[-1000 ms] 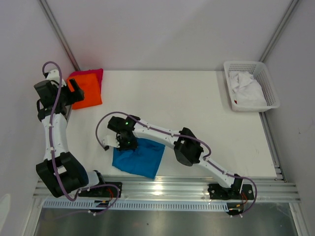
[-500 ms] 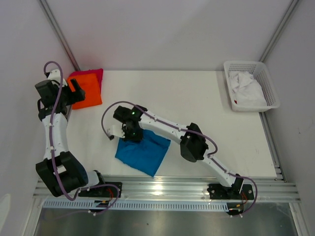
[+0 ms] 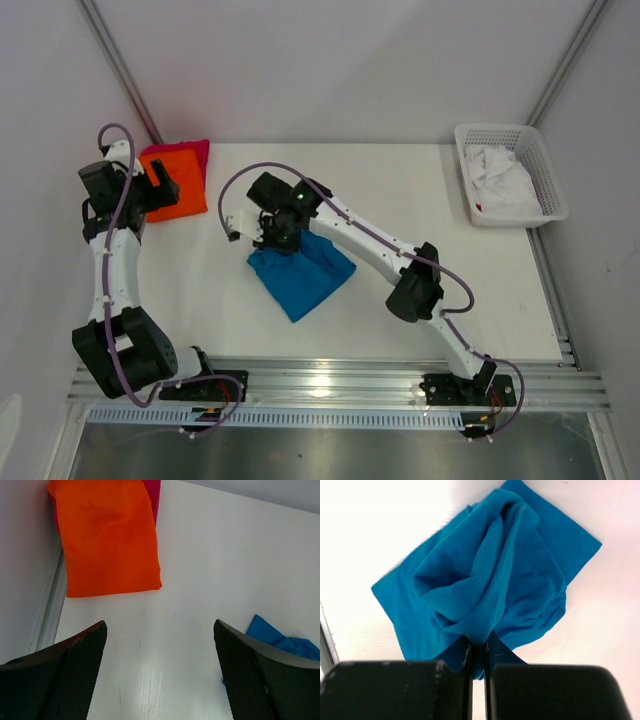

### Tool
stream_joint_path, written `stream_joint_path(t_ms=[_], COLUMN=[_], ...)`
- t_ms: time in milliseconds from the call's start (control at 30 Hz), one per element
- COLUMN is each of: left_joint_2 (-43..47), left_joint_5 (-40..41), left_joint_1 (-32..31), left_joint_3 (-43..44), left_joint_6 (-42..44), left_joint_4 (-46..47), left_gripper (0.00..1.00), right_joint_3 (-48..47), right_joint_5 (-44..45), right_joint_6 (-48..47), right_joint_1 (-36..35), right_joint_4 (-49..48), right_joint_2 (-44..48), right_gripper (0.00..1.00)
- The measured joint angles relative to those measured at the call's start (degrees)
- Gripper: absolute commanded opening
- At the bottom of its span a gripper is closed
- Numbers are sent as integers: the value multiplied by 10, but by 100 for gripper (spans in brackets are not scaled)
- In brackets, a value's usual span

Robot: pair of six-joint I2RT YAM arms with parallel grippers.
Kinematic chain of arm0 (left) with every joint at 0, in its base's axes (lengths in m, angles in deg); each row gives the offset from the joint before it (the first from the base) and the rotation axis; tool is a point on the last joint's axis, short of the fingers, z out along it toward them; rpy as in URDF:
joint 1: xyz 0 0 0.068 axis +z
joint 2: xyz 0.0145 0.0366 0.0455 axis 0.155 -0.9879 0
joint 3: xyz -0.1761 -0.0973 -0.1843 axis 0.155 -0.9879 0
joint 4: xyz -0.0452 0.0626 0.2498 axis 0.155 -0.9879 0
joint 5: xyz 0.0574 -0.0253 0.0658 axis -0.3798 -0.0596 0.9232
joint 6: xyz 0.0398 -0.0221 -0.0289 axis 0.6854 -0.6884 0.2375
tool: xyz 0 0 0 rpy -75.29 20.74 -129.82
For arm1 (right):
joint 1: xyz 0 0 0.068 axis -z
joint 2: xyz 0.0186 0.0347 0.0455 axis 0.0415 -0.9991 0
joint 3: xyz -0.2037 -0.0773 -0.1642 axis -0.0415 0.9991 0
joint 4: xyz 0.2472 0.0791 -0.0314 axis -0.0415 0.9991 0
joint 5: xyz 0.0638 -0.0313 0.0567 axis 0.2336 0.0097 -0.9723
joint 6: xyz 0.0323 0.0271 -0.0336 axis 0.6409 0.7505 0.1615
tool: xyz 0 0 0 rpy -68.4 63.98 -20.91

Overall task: Fold and stack the t-shirts
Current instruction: Fold the tshirt

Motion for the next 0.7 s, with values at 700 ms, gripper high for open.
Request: stream_joint_path(t_ms=[700], left_joint_2=[-9], left_joint_5=[0], left_joint_1=[-10], left_joint_3=[0], left_joint_6=[15], left_joint_4=[-1], left_gripper=[89], right_joint_3=[56], right_joint_5=[70], right_joint_6=[-23], right_joint_1=[123], right_joint_4=[-50], right_joint_2=[-9], right_gripper=[0])
